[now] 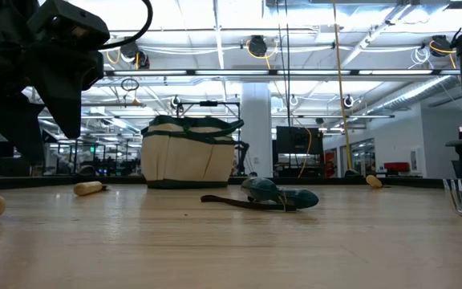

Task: Pick & Place Garden tools in Gardening bag
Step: Put the spray bottle into the gardening bag

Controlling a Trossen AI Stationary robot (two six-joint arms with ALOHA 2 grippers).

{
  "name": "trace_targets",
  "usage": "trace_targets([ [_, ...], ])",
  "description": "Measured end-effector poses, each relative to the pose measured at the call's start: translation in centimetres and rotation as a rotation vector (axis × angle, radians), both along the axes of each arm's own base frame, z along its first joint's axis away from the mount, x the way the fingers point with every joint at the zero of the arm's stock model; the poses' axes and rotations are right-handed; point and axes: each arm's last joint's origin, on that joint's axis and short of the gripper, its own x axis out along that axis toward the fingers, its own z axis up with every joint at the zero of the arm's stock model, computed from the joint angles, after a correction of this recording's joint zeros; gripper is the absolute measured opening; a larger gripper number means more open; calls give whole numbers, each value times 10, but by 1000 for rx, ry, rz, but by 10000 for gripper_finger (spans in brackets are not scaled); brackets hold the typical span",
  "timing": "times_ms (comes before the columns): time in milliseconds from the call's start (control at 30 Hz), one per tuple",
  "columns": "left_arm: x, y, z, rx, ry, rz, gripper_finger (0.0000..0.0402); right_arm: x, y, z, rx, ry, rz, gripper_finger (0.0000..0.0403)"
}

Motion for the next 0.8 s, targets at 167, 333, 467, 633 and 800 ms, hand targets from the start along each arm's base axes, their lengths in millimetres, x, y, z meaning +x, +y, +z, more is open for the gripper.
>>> trace_targets([
  [167, 0, 0, 0, 0, 0, 0, 294, 1, 0, 0, -1, -1, -5, 65],
  [333, 0, 0, 0, 0, 0, 0, 294, 5, -4, 2, 6, -12, -16, 44],
  [467, 0, 0, 0, 0, 0, 0, 294, 9, -10, 5, 16, -28, -37, 44],
  [633, 0, 0, 0, 0, 0, 0, 294, 15, -23, 17, 57, -86, -31, 44],
  [800, 0, 0, 0, -1, -1, 1, 294, 22, -42, 31, 110, -167, -49, 44],
])
